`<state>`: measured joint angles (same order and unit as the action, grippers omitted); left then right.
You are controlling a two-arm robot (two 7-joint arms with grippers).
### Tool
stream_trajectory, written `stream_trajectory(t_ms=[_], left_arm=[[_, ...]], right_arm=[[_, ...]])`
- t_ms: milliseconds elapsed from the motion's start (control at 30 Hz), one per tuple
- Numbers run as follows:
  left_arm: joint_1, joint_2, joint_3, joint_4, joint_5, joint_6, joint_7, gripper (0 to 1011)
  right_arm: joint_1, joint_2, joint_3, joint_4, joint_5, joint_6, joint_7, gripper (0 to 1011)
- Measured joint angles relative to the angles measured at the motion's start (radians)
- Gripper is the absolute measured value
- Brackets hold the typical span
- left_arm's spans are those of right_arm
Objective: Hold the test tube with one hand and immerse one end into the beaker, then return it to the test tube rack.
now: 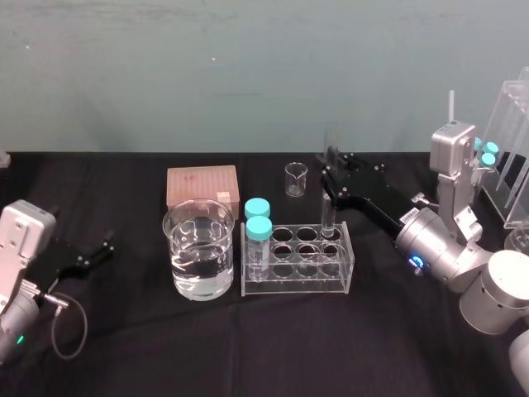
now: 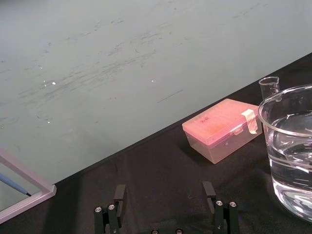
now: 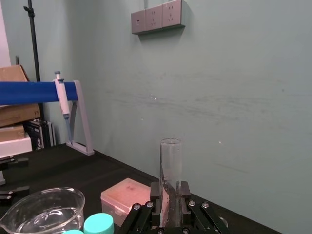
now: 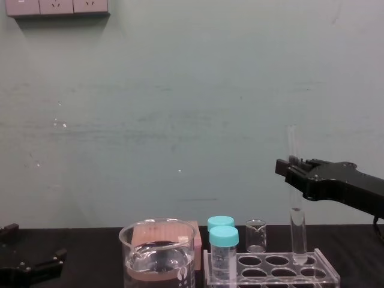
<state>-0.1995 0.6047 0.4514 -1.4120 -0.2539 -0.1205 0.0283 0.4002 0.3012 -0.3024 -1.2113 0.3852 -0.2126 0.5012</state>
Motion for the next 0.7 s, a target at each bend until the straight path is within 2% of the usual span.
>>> stream_trajectory(t_ms=[700], left_arm=[[0.0, 0.0, 0.0, 0.0, 0.0, 0.0, 0.0, 1000]], right_arm=[[-0.007, -0.005, 0.001, 0.021, -0.001, 0.012, -0.009, 226]])
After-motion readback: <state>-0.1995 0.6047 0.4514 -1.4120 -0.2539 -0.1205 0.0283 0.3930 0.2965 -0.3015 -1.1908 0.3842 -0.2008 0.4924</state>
